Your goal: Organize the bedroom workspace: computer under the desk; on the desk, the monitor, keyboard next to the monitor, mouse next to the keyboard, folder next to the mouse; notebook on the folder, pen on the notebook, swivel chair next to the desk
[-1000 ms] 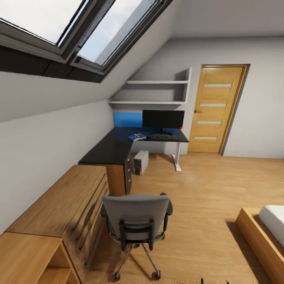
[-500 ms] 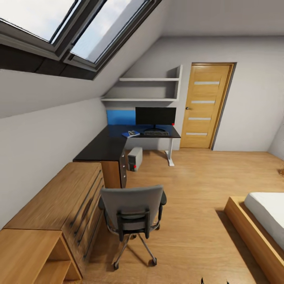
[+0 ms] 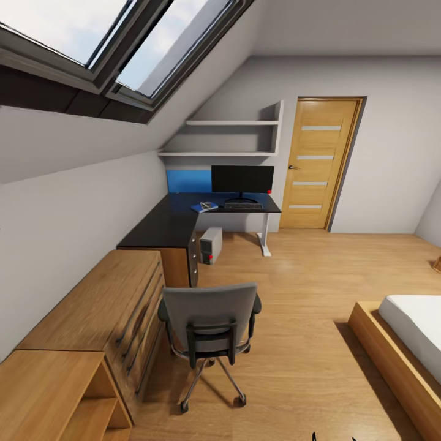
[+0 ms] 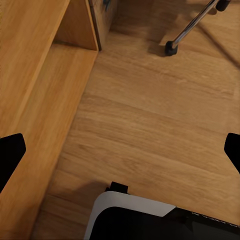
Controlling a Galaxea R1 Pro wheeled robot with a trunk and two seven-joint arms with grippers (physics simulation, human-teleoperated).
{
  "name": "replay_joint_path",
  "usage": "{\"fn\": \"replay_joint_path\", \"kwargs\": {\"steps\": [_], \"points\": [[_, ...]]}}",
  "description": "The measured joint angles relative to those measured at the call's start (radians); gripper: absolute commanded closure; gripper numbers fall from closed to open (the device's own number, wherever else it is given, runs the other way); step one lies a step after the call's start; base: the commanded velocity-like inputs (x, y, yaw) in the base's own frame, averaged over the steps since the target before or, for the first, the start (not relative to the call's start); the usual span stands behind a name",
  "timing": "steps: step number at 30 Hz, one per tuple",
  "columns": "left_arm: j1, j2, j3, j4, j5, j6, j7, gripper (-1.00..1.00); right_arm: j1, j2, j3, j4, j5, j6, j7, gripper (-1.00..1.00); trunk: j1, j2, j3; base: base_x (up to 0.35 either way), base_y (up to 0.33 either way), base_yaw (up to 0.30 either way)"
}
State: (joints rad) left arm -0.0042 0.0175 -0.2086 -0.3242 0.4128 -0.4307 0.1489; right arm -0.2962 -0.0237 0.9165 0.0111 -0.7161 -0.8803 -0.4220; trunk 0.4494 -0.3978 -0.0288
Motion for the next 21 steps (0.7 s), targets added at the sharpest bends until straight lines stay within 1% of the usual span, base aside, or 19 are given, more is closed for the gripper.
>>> {"fn": "replay_joint_path", "kwargs": {"steps": [5, 13, 16, 21], "points": [[0.0, -0.001, -0.002, 0.0, 0.0, -0.001, -0.001, -1.0, 0.0, -0.001, 0.0, 0.0, 0.0, 0.0, 0.0, -1.0, 0.0, 0.0, 0.0, -0.006, 0.163, 0.0], [0.0, 0.0, -0.002, 0.0, -0.001, 0.0, -0.002, -1.0, 0.0, -0.001, -0.001, 0.0, 0.0, 0.0, 0.0, -1.0, 0.0, 0.0, 0.0, -0.001, 0.062, 0.0], [0.0, -0.001, -0.003, 0.0, 0.0, -0.001, -0.002, -1.0, 0.0, -0.001, -0.001, 0.0, 0.0, 0.001, 0.0, -1.0, 0.0, 0.0, 0.0, 0.033, 0.169, 0.0], [0.0, -0.001, -0.004, 0.0, -0.001, -0.001, -0.002, -1.0, 0.0, -0.001, -0.002, 0.0, 0.0, 0.001, -0.003, -1.0, 0.0, 0.0, 0.0, 0.016, 0.07, 0.0]]}}
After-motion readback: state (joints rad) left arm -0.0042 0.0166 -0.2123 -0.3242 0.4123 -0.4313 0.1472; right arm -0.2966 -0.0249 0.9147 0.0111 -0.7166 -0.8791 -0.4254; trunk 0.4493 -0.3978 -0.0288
